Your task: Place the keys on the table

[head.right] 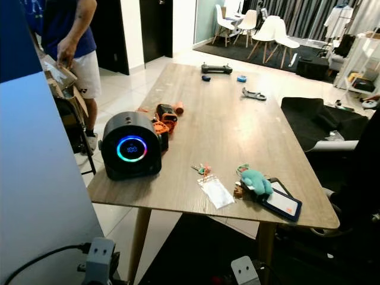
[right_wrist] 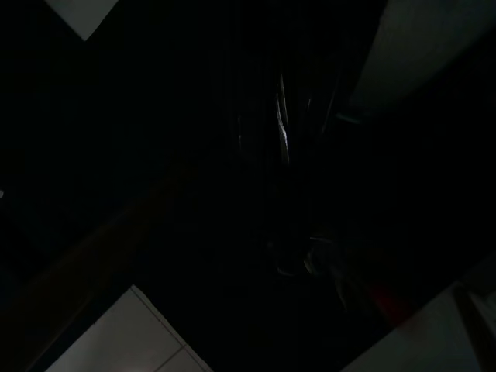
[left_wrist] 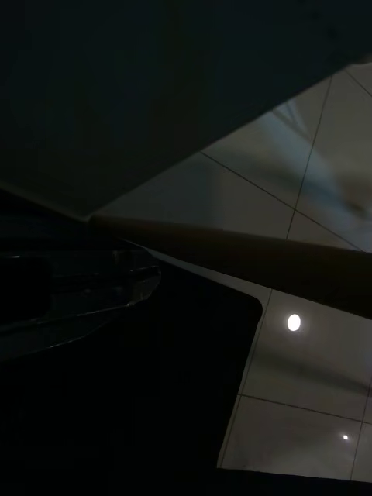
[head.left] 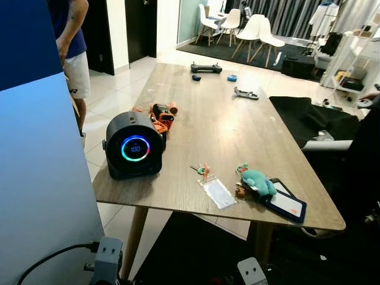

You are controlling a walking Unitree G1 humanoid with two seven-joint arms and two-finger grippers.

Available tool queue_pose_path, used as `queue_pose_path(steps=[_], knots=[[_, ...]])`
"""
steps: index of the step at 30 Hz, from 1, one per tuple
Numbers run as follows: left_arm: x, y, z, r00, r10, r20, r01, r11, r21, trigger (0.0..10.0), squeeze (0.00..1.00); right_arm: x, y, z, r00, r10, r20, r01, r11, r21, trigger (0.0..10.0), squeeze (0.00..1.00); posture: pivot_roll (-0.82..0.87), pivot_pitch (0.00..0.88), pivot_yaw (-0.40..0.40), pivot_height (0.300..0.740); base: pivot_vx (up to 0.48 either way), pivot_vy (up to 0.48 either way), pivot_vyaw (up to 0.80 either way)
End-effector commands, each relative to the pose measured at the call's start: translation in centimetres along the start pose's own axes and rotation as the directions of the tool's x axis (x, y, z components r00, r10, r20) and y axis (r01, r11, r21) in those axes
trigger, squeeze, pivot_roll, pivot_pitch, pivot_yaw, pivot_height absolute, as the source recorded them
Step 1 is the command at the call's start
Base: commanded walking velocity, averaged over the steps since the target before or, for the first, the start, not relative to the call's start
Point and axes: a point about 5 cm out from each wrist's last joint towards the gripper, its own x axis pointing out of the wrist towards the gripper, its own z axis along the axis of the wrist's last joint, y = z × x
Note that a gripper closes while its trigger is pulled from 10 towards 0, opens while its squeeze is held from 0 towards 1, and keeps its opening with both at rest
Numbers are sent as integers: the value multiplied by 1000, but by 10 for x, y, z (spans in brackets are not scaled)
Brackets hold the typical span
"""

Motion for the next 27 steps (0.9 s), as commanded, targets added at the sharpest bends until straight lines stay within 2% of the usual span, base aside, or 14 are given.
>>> queue_pose_path(steps=[1, 6, 14, 16, 27], knots=[[-3, 0, -4, 1000, -2, -14, 2, 1000, 6, 10000, 0, -1, -5, -2, 1000, -16, -2, 16, 1000, 6, 10000, 0, 106, 34, -60, 740, 0, 0, 0], [-2, -3, -3, 1000, -14, -6, 14, 999, 30, 10000, 0, -1, -6, -1, 1000, -19, -1, 19, 1000, 4, 10000, 0, 105, 36, -60, 740, 0, 0, 0], [-2, -3, -3, 1000, -18, -5, 18, 999, 33, 10000, 0, -1, -6, -1, 1000, -19, -1, 19, 1000, 4, 10000, 0, 107, 35, -59, 740, 0, -418, 0], [-2, -1, -4, 1000, -2, -13, 2, 1000, 6, 10000, 0, -1, -5, -1, 1000, -19, 0, 19, 1000, 4, 10000, 0, 107, 35, -58, 740, 0, 0, 0], [-2, 1, -4, 1000, -3, -17, 3, 1000, 16, 10000, 0, -1, -5, -1, 1000, -21, -2, 21, 1000, 4, 10000, 0, 108, 35, -57, 740, 0, 0, 0]])
